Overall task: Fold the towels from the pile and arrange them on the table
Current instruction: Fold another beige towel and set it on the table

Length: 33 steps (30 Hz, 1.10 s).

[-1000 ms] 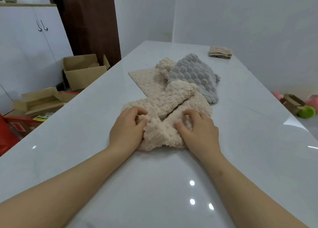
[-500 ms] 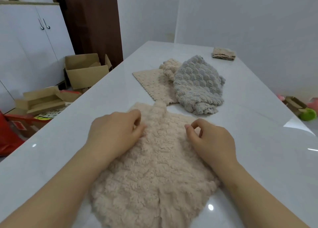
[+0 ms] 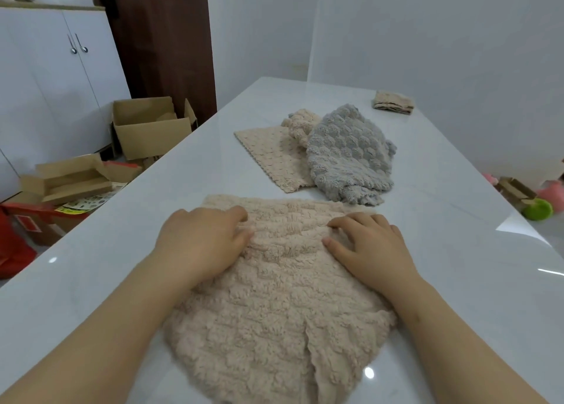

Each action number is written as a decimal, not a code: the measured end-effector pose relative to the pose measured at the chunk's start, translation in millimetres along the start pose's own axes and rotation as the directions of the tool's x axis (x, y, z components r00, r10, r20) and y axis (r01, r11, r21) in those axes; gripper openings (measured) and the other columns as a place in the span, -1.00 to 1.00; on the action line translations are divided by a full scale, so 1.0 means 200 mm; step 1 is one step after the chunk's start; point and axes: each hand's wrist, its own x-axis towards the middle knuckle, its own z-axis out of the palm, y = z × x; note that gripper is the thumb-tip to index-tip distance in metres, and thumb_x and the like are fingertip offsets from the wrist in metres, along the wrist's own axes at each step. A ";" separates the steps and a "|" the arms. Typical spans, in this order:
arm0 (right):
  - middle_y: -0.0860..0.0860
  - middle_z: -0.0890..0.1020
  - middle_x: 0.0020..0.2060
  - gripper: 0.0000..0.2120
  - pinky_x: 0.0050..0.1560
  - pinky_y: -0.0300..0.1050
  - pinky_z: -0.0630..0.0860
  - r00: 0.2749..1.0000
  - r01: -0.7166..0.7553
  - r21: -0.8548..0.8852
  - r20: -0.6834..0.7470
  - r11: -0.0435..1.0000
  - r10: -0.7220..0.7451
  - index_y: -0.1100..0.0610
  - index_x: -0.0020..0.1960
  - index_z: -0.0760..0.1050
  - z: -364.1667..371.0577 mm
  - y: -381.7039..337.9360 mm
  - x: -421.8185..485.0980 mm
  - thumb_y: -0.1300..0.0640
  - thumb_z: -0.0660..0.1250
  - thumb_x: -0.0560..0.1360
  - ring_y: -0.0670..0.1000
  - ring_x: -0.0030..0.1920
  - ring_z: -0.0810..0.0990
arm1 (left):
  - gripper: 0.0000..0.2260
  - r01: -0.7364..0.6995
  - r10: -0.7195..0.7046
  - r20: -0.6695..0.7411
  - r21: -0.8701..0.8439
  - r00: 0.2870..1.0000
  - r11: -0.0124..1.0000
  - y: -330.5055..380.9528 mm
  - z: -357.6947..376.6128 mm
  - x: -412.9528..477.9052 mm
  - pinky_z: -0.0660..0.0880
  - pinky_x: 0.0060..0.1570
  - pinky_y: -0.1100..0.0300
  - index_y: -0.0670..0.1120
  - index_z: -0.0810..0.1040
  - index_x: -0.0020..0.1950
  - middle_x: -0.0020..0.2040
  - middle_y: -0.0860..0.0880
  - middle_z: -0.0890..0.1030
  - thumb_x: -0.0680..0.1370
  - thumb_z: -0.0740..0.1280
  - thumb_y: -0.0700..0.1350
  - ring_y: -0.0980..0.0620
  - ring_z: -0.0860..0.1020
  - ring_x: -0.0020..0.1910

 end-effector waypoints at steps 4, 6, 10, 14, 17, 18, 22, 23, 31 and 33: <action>-0.08 0.60 0.01 -0.78 0.11 -0.06 0.26 0.978 0.018 0.069 -0.208 0.997 -0.003 0.02 -0.07 0.57 -0.02 0.03 -0.02 -0.07 0.21 0.51 0.07 0.15 0.42 | -0.57 -0.039 0.045 0.013 -0.274 0.999 0.961 -0.05 0.08 0.03 0.25 0.29 0.10 0.07 0.21 0.45 0.42 0.05 0.35 0.59 0.05 0.13 0.04 0.30 0.38; -0.06 0.61 0.00 -0.78 0.07 -0.06 0.26 0.964 -0.054 0.074 -0.256 0.996 0.071 0.04 -0.13 0.56 -0.02 0.02 -0.03 -0.05 0.21 0.51 0.09 0.14 0.41 | -0.55 -0.048 0.071 0.110 -0.193 0.991 0.980 -0.06 0.14 0.06 0.10 0.38 0.06 0.10 0.14 0.48 0.49 0.07 0.20 0.59 0.00 0.15 0.08 0.14 0.46; -0.08 0.48 0.22 -0.70 0.18 -0.03 0.24 0.989 -0.134 0.031 -0.062 0.990 0.136 -0.07 0.18 0.44 0.00 0.03 -0.03 -0.13 0.14 0.52 0.07 0.25 0.34 | -0.52 -0.004 0.016 0.104 -0.120 0.994 0.993 -0.05 0.17 0.10 -0.14 0.42 -0.12 0.15 0.08 0.48 0.50 0.09 0.16 0.57 -0.04 0.22 0.08 0.09 0.48; -0.06 0.54 0.12 -0.77 0.10 -0.04 0.25 0.985 -0.146 0.094 -0.074 0.985 0.153 -0.05 0.09 0.50 -0.02 0.04 -0.03 -0.08 0.17 0.51 0.07 0.17 0.39 | -0.48 0.056 -0.059 -0.014 -0.157 0.998 0.986 -0.05 0.13 0.08 -0.24 0.40 -0.15 0.13 0.14 0.46 0.43 0.11 0.33 0.52 0.04 0.26 0.09 0.33 0.37; -0.04 0.58 0.04 -0.82 0.05 -0.04 0.25 0.972 -0.164 0.137 -0.144 0.977 0.184 -0.03 0.00 0.52 -0.02 0.05 -0.02 -0.03 0.18 0.51 0.08 0.14 0.41 | -0.57 0.067 -0.079 -0.046 -0.217 0.996 0.974 -0.07 0.11 0.05 -0.18 0.42 -0.11 0.16 0.29 0.37 0.39 0.15 0.37 0.54 0.00 0.23 0.12 0.38 0.31; -0.04 0.56 0.09 -0.80 0.10 -0.03 0.25 0.966 -0.185 0.141 -0.154 0.973 0.206 -0.04 0.03 0.52 -0.02 0.06 -0.02 -0.03 0.17 0.52 0.09 0.18 0.39 | -0.56 0.091 -0.097 -0.019 -0.217 0.995 0.972 -0.07 0.11 0.05 -0.15 0.42 -0.10 0.16 0.27 0.38 0.40 0.12 0.35 0.55 -0.02 0.23 0.11 0.36 0.33; 0.00 0.44 0.28 -0.71 0.31 0.04 0.13 0.956 -0.281 0.091 -0.058 0.955 0.286 -0.16 0.21 0.45 -0.01 0.09 0.00 -0.12 0.13 0.53 0.11 0.36 0.21 | -0.51 0.180 -0.167 0.103 -0.141 0.981 0.973 -0.08 0.16 0.07 0.05 0.38 -0.07 0.19 0.21 0.42 0.36 -0.10 0.35 0.52 -0.02 0.29 -0.07 0.23 0.39; 0.01 0.42 0.30 -0.69 0.34 0.05 0.10 0.956 -0.290 0.092 -0.028 0.953 0.293 -0.18 0.23 0.43 -0.01 0.10 0.00 -0.13 0.12 0.53 0.11 0.39 0.18 | -0.51 0.202 -0.187 0.114 -0.142 0.976 0.969 -0.08 0.17 0.07 0.08 0.36 -0.06 0.20 0.23 0.41 0.34 -0.14 0.35 0.51 -0.01 0.31 -0.09 0.22 0.38; -0.05 0.33 0.35 -0.57 0.35 0.02 0.11 0.973 -0.229 0.139 0.007 0.964 0.230 -0.04 0.33 0.37 0.00 0.09 0.02 -0.12 0.20 0.49 0.08 0.38 0.17 | -0.62 0.247 -0.217 0.123 -0.358 0.969 0.900 -0.11 0.17 0.12 -0.13 0.36 -0.25 0.11 0.34 0.35 0.40 0.12 0.30 0.58 0.04 0.18 0.09 0.21 0.40; -0.05 0.33 0.35 -0.56 0.34 0.00 0.10 0.976 -0.186 0.185 -0.083 0.965 0.204 0.00 0.32 0.39 -0.01 0.08 0.02 -0.08 0.24 0.47 0.07 0.37 0.18 | -0.60 0.217 -0.223 0.033 -0.409 0.974 0.887 -0.11 0.16 0.12 -0.11 0.37 -0.24 0.08 0.31 0.37 0.44 0.10 0.25 0.57 0.09 0.15 0.08 0.19 0.42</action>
